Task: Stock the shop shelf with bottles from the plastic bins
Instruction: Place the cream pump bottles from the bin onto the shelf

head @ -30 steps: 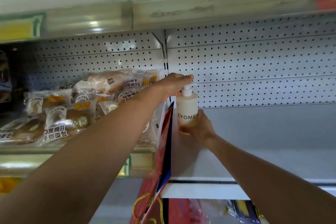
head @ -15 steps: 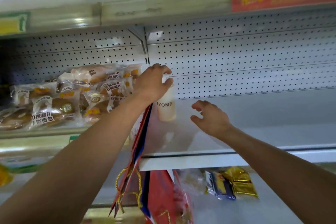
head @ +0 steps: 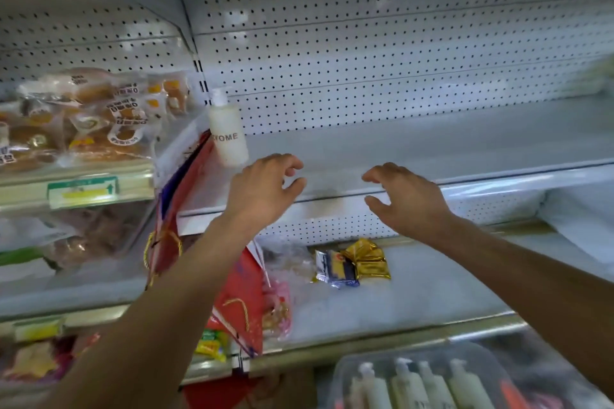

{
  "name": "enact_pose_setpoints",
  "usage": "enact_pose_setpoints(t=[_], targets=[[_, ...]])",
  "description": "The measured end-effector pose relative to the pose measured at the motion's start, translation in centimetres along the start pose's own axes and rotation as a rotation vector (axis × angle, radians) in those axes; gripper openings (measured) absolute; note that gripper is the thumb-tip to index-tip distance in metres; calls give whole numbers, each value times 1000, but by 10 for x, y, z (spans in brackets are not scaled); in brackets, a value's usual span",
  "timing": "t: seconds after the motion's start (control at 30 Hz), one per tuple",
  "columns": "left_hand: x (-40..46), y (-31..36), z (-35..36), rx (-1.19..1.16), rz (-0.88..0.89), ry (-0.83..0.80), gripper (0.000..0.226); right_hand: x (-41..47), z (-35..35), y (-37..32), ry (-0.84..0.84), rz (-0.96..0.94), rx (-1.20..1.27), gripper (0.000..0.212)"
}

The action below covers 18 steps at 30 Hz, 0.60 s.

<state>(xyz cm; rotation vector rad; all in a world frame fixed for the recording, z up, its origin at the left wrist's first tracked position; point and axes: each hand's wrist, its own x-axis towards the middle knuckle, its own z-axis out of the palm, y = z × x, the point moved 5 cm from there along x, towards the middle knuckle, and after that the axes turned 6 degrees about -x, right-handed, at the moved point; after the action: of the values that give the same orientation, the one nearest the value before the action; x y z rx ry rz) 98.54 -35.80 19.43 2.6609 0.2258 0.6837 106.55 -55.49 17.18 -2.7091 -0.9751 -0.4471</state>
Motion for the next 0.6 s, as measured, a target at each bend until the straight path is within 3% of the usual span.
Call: enact_pose_setpoints(t=[0.27,0.37,0.6], targets=[[-94,44,125,-147,-124,-298,25,-101,43,73,-167,127,63,30],[-134,43,180,-243,-207,-418,31,-138,80,98,-287,179,95,30],[-211,13,289,-385,-476,-673,21,-212,185,131,-559,309,177,28]])
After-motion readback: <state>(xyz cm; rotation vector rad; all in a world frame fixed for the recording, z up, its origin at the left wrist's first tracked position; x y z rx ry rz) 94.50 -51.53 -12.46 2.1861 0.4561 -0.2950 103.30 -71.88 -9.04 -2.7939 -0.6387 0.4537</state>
